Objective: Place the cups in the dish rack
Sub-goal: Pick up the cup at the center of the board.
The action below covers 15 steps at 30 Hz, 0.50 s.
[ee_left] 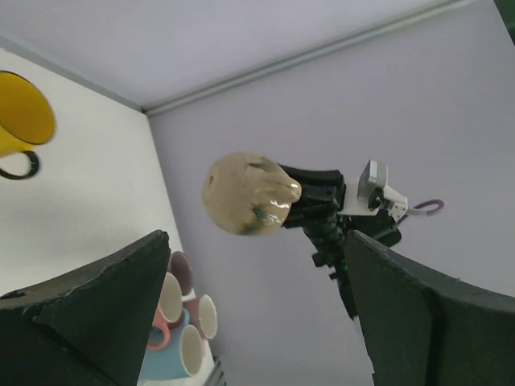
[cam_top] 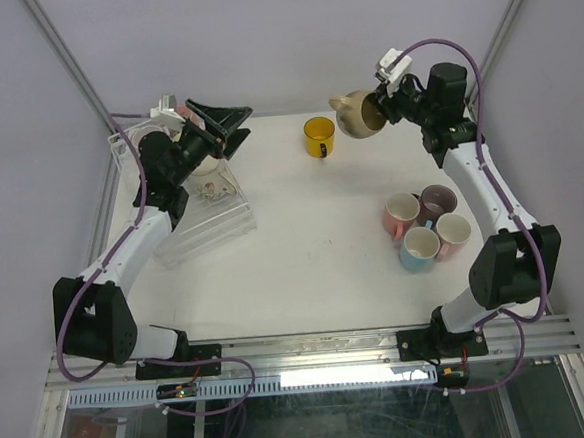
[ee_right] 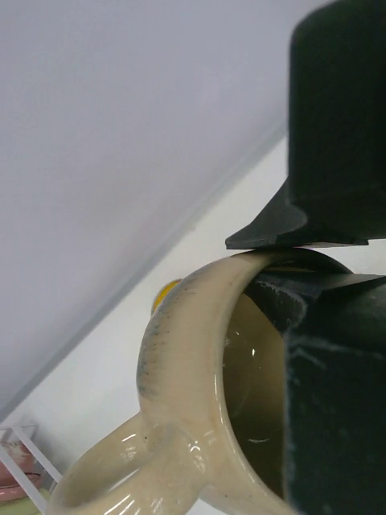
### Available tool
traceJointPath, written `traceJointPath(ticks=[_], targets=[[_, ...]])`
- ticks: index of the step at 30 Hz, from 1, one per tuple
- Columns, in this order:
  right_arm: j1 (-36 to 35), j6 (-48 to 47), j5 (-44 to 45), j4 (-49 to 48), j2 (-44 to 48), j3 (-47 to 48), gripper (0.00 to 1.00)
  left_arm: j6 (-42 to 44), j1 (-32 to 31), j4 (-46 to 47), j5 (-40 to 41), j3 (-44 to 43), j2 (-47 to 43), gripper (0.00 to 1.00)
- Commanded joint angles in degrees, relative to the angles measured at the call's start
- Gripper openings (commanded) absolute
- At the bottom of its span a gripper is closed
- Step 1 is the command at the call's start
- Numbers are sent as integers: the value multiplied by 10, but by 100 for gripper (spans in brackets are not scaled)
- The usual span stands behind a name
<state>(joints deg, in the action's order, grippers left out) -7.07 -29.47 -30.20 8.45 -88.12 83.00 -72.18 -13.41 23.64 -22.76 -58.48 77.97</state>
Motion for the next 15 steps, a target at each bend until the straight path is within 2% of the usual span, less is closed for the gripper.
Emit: traceJointPath(ticks=[1,6,9,15], targets=[[-2,-61,-31,-206,50,3,0,-54,-21,94,-79,-40,21,89],[-3,-151,-76,-281,76,-38,0,-83,-46,142,-108,-54,66,93],[-4,-194,-109,-334,88,-74,0,-89,-65,159,-124,-76,89,99],[-12,-194,-107,-334,90,-69,0,-91,-85,173,-146,-107,124,99]])
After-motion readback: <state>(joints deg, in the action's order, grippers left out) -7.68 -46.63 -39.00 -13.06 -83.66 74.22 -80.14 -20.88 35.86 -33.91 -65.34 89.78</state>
